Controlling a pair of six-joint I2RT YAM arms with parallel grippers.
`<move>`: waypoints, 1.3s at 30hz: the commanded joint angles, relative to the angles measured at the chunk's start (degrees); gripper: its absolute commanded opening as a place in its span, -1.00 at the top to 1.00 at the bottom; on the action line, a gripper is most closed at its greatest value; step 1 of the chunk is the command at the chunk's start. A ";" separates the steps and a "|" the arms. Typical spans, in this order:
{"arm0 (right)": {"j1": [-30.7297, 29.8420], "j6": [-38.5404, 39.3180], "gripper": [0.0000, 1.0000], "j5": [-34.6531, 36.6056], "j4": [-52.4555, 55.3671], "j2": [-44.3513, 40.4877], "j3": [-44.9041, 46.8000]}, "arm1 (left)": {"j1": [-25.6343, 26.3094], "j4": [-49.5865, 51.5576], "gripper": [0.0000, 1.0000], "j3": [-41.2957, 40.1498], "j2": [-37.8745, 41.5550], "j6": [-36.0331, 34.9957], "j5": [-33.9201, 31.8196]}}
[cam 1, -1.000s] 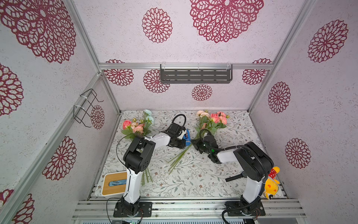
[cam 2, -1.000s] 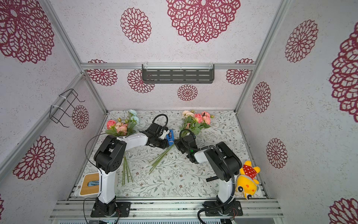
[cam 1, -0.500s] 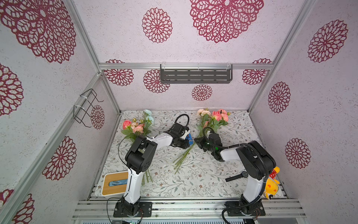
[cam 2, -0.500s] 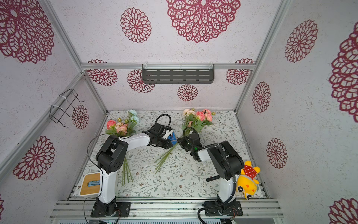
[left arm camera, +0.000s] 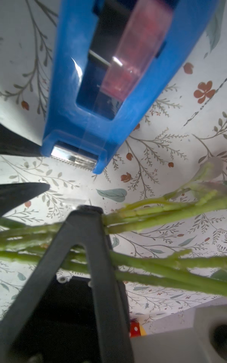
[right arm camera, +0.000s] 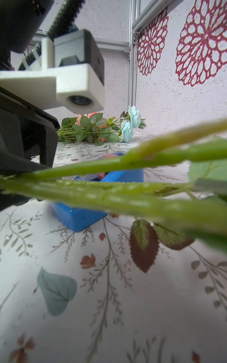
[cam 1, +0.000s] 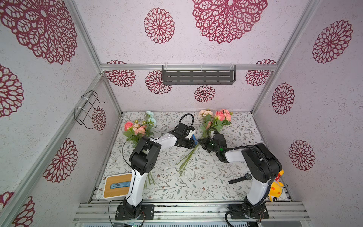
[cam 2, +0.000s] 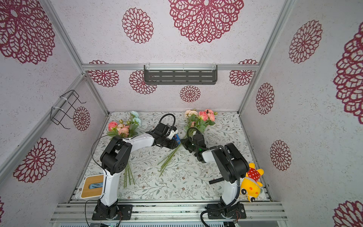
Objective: Wrap bouquets with tape
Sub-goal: Wrap the tape around the bouquet.
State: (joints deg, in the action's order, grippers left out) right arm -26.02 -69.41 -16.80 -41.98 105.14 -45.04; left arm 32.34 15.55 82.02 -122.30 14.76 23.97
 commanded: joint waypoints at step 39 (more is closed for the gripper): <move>0.29 0.92 1.00 -3.69 -8.60 -4.54 -0.46 | -2.40 1.50 0.28 2.53 -0.12 8.52 -8.22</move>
State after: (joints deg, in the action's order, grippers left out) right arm -25.91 -69.21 -19.81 -43.44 103.70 -45.52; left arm 29.71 16.75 83.22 -121.38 22.55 18.26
